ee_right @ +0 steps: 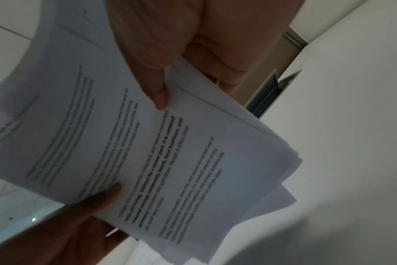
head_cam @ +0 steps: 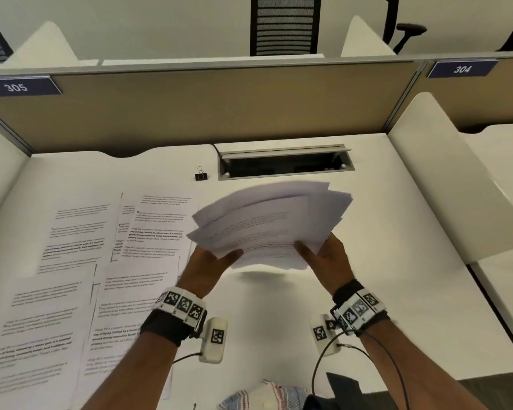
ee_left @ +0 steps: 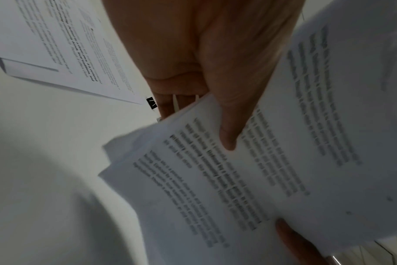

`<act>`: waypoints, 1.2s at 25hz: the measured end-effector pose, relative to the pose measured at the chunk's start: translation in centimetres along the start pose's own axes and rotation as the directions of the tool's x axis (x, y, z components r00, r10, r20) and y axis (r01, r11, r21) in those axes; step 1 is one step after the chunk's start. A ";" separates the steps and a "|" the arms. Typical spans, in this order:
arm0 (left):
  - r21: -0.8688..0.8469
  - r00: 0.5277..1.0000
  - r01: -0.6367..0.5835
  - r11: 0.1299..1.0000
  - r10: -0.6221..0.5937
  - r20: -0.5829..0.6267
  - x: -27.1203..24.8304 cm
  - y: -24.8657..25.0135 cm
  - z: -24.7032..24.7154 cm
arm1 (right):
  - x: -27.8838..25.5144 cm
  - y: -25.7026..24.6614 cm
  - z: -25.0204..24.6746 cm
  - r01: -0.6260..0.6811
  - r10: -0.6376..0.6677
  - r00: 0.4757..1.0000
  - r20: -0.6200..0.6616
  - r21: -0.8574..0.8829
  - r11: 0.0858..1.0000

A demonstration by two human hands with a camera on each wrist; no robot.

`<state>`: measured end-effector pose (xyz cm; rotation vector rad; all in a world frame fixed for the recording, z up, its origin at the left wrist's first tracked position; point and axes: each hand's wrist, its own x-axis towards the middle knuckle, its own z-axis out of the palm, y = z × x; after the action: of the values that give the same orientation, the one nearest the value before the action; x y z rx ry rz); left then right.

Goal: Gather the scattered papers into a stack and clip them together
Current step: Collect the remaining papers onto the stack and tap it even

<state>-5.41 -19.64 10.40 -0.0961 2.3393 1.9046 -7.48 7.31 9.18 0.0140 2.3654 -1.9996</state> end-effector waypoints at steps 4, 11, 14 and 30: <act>0.002 1.000 -0.004 1.000 0.004 0.029 0.2 0.4 0.6 | -0.2 0.8 0.6 -0.056 0.058 0.998 -0.034 0.049 0.997; -0.008 1.000 -0.011 1.000 0.011 0.016 0.6 1.3 0.5 | 0.2 -0.4 0.4 -0.012 0.015 0.998 -0.065 0.042 0.999; 0.066 1.000 0.003 0.998 -0.003 0.004 0.6 1.7 0.6 | 0.1 -0.5 0.0 0.010 -0.006 0.998 -0.061 0.067 0.998; -0.026 0.997 0.034 0.999 -0.032 0.065 -0.7 1.8 1.5 | -0.2 -1.3 -0.1 0.015 -0.012 0.997 0.073 -0.040 0.999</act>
<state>-4.87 -17.83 11.95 -0.0745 2.2574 1.8947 -7.29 7.17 10.47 -0.0753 2.3668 -1.9224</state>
